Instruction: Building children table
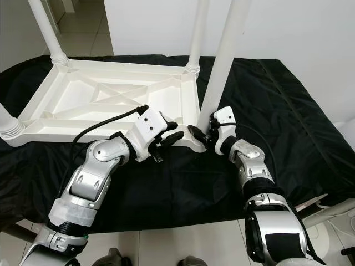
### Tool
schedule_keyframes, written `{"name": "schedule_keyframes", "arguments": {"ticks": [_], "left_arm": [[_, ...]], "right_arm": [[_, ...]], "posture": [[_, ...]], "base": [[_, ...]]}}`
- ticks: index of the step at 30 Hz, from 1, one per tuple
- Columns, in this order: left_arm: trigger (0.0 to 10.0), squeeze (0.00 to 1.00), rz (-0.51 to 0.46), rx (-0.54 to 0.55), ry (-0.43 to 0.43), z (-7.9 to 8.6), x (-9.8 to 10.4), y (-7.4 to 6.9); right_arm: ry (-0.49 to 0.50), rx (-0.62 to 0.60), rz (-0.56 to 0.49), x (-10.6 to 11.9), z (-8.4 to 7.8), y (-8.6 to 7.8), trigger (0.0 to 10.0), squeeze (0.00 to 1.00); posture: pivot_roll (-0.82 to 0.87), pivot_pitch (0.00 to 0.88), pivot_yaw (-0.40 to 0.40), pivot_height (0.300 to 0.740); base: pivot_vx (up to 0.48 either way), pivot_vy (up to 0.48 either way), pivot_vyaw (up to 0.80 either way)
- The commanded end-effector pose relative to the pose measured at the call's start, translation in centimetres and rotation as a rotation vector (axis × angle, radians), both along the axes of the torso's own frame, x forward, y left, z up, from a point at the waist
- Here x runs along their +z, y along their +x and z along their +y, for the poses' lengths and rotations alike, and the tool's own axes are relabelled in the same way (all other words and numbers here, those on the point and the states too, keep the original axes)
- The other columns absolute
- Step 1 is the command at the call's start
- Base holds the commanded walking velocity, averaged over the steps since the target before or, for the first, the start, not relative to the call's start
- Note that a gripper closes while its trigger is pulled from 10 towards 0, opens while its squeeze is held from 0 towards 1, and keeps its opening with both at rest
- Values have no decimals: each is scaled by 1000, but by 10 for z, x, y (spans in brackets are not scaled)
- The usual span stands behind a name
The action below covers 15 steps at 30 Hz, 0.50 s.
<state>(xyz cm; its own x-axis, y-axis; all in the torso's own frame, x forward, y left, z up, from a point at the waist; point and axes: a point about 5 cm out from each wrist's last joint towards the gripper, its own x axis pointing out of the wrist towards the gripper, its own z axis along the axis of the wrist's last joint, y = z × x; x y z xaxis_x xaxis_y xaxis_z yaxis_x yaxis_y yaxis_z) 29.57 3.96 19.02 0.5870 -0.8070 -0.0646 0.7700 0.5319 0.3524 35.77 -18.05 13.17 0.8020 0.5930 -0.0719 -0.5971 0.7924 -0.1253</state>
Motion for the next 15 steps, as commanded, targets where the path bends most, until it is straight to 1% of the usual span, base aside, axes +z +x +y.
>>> {"name": "schedule_keyframes", "arguments": {"ticks": [1,2,3,5,6,7,8,9,10,12,14,15], "left_arm": [[10000,0,-25,105,-16,2,0,4],[10000,0,-21,109,-19,3,0,4],[10000,0,-21,109,-19,3,0,4],[10000,0,-14,113,-20,4,-2,4],[10000,0,-14,113,-20,4,-2,4],[10000,0,-10,112,-16,3,-4,3],[10000,0,-10,111,-16,3,-4,3],[10000,0,-10,110,-16,3,-4,2],[10000,0,-10,110,-16,3,-4,2],[10000,0,-7,110,-21,3,-4,1],[10000,0,-7,110,-21,3,-4,1],[10000,0,-6,111,-23,3,-4,1]], "right_arm": [[-19,-8,41,-13,1,-5,10000,0],[-4,-50,32,-13,2,-6,10000,0],[-4,-50,32,-13,2,-6,10000,0],[19,-158,17,-17,4,-8,10000,0],[19,-158,17,-17,4,-8,10000,0],[67,-258,15,-20,10,-11,10000,0],[100,-294,24,-21,12,-12,10000,0],[121,-315,31,-21,14,-13,10000,0],[121,-315,31,-21,14,-13,10000,0],[145,-377,53,-25,17,-16,10000,0],[145,-377,53,-25,17,-16,10000,0],[149,-447,53,-27,20,-20,10000,0]], "posture": [[-24,0,-42,740],[-31,0,-43,740],[-31,0,-43,740],[-36,0,-42,740],[-36,0,-42,740],[-37,0,-41,740],[-36,0,-44,740],[-36,0,-44,740],[-36,0,-44,740],[-37,0,-46,740],[-37,0,-46,740],[-36,0,-47,740]], "base": [[0,0,0],[0,0,0],[0,0,0],[0,0,0],[0,0,0],[0,0,0],[0,0,0],[0,0,0],[0,0,0],[0,0,0],[0,0,0],[0,0,0]]}}
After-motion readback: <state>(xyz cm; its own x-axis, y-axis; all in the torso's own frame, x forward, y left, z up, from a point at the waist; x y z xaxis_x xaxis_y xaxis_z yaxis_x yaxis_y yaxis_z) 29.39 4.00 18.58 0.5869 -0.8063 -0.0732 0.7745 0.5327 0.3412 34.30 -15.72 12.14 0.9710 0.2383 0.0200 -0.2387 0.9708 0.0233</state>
